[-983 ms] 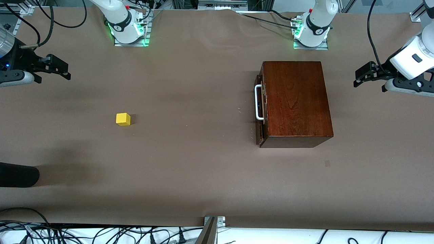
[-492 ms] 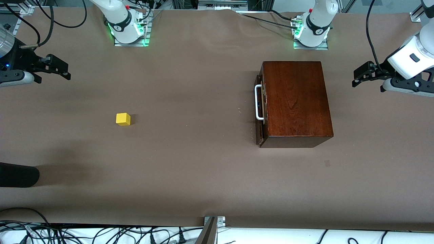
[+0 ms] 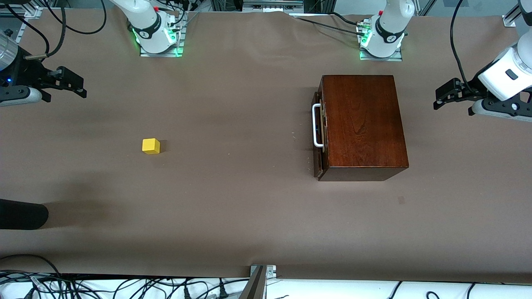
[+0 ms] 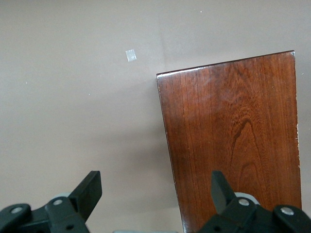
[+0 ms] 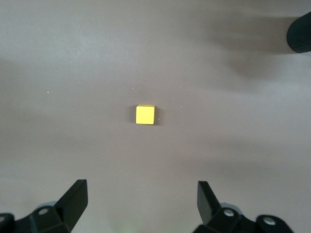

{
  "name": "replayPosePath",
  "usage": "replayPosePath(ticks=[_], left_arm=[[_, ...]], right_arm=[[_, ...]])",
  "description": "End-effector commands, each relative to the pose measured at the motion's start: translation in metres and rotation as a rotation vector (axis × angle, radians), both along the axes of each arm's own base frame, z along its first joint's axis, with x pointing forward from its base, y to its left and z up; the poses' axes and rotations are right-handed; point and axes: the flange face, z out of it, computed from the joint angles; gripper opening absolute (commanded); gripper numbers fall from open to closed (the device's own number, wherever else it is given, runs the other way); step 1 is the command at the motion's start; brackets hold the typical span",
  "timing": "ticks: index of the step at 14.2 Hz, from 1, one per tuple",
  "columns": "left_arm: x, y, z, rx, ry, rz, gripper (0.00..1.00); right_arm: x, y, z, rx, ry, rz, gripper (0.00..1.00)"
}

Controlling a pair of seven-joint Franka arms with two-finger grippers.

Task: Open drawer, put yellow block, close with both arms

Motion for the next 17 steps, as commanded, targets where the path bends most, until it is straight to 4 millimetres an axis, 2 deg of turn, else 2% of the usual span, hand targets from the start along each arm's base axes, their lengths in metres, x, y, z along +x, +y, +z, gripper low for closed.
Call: replayPosePath(ticks=[1, 16, 17], left_arm=[[0.0042, -0.0055, 0.0059, 0.017, -0.003, -0.001, 1.0], [0.0015, -0.0057, 0.0015, 0.016, 0.028, -0.006, 1.0], [-0.0009, -0.0112, -0.0002, 0.002, 0.05, -0.021, 1.0]], right_arm=[[-0.001, -0.0004, 0.0024, 0.017, -0.006, 0.012, 1.0], [-0.0015, -0.0013, 0.002, 0.017, -0.001, 0.011, 1.0], [-0.0015, -0.0013, 0.002, 0.017, -0.001, 0.011, 1.0]])
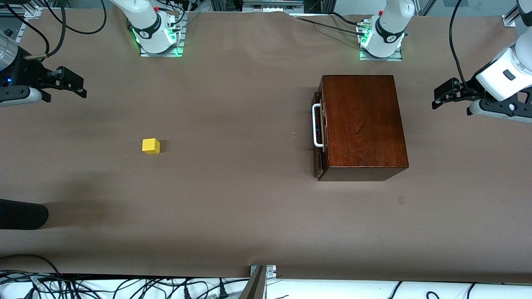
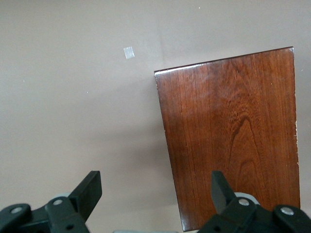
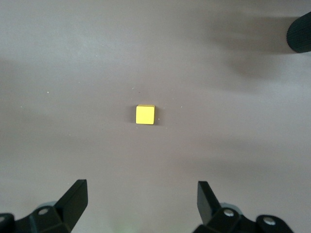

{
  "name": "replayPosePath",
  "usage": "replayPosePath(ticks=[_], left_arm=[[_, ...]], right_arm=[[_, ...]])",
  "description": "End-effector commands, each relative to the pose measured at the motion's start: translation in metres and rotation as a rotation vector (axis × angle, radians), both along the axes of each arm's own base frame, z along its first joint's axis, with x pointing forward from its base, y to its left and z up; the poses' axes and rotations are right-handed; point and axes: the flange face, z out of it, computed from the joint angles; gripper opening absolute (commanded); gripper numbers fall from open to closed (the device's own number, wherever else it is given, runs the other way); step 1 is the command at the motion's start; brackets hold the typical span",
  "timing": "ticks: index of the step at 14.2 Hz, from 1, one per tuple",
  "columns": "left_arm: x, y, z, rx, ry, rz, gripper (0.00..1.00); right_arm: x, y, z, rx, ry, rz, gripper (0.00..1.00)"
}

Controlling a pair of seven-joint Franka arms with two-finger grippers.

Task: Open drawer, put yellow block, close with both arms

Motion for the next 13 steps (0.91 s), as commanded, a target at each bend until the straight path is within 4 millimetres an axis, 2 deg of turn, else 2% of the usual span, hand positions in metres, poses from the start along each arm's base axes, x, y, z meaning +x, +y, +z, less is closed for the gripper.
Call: replayPosePath(ticks=[1, 4, 6, 8, 9, 11, 13], left_arm=[[-0.001, -0.025, 0.001, 0.001, 0.036, -0.047, 1.0], [-0.009, -0.088, 0.0, 0.018, 0.038, -0.157, 1.0], [-0.01, -0.126, -0.017, 0.059, 0.055, -0.177, 1.0], [-0.008, -0.165, -0.041, 0.07, 0.072, -0.03, 1.0], [-0.012, -0.194, -0.048, 0.073, 0.056, 0.016, 1.0], [-0.014, -0.237, -0.072, 0.073, 0.043, 0.077, 1.0], [-0.018, -0.271, -0.096, 0.125, 0.018, 0.104, 1.0]], right_arm=[[-0.001, -0.001, 0.002, 0.017, -0.001, 0.011, 1.0], [-0.002, -0.001, 0.002, 0.017, 0.0, 0.011, 1.0], [-0.002, -0.001, 0.002, 0.017, 0.0, 0.011, 1.0], [-0.002, -0.001, 0.002, 0.017, 0.0, 0.011, 1.0], [-0.002, -0.001, 0.002, 0.017, 0.0, 0.011, 1.0], [-0.002, -0.001, 0.002, 0.017, 0.0, 0.011, 1.0], [-0.002, 0.0, 0.002, 0.017, 0.0, 0.012, 1.0]])
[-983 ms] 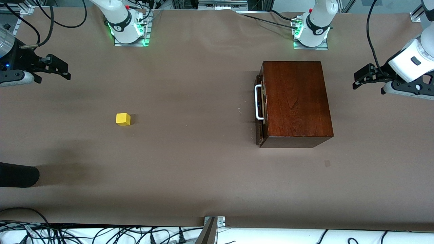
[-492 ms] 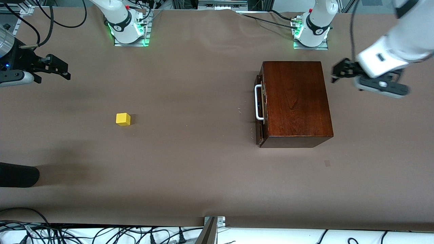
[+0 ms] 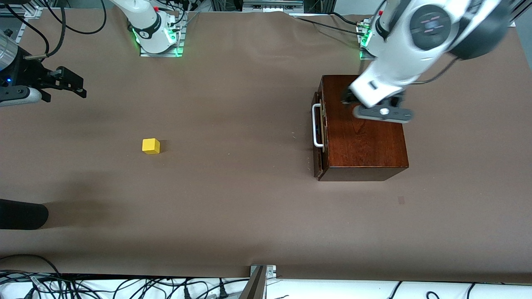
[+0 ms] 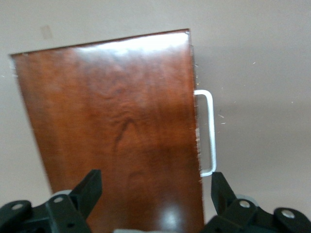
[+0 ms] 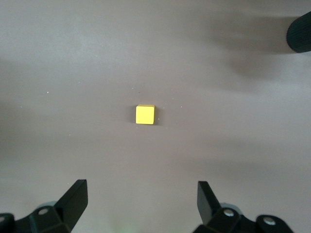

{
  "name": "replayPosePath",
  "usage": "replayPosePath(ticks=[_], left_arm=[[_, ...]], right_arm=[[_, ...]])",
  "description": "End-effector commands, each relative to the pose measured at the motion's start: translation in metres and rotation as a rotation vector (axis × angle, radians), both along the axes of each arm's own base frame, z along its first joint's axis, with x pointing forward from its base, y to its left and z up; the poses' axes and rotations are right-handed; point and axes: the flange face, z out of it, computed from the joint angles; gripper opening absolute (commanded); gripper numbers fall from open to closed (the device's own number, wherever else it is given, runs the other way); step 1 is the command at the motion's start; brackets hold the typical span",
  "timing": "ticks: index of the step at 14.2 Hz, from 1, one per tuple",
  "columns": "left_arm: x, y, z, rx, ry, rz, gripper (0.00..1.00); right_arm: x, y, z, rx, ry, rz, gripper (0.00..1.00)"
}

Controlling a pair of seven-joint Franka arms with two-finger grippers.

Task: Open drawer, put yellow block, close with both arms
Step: 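Move the left gripper over the box to the white drawer handle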

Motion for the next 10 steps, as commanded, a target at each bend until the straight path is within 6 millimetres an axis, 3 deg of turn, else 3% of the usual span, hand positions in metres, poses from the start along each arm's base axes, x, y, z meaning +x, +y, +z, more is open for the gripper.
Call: replayPosePath(ticks=[1, 6, 10], left_arm=[[-0.001, -0.048, -0.028, 0.066, -0.047, 0.046, 1.0], [-0.025, -0.106, -0.096, 0.145, -0.069, 0.102, 1.0], [-0.044, -0.123, -0.137, 0.174, -0.075, 0.085, 1.0]], right_arm=[[-0.002, -0.001, 0.002, 0.017, 0.0, 0.012, 1.0], [-0.002, 0.001, 0.002, 0.017, 0.0, 0.013, 1.0], [-0.002, 0.0, 0.002, 0.021, 0.0, 0.011, 1.0]])
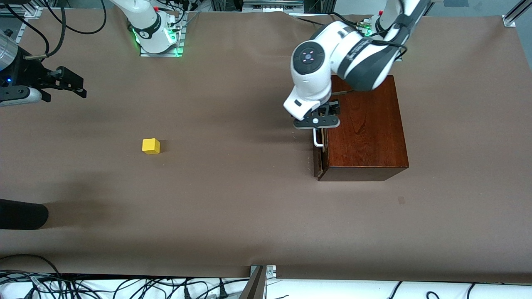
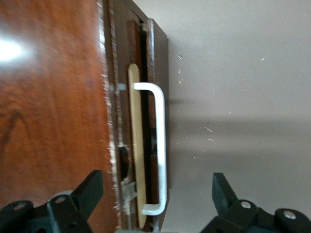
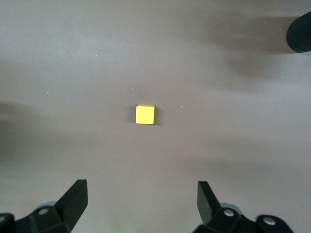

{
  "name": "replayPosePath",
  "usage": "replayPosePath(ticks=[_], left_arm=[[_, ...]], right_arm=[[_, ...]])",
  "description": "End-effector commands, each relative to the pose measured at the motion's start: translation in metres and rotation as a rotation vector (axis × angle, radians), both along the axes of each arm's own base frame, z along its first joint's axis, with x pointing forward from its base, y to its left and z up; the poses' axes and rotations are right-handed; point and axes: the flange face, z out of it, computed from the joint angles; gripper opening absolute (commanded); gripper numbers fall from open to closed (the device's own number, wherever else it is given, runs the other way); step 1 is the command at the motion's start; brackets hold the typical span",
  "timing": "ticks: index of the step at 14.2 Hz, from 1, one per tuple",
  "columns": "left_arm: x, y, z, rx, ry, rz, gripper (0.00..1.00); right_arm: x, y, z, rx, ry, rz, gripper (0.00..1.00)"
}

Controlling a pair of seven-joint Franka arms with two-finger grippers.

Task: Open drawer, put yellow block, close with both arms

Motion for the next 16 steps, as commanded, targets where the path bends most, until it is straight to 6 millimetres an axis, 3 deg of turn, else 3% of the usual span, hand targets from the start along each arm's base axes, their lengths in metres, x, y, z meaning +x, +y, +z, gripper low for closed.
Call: replayPosePath(ticks=[1, 5, 16], left_arm=[[-0.012, -0.007, -0.02, 0.009, -0.038, 0.011, 1.0], [-0.015, -0.01, -0.036, 0.046, -0.065, 0.003, 1.0], [-0.022, -0.026, -0.076, 0.047, -0.085, 0.025, 1.0]], right_arm=[[-0.002, 0.001, 0.002, 0.021, 0.0, 0.014, 1.0], [-0.001, 0.011, 0.002, 0.019, 0.003, 0.034, 1.0], [0.007, 0.011, -0.012, 0.017, 0.007, 0.045, 1.0]])
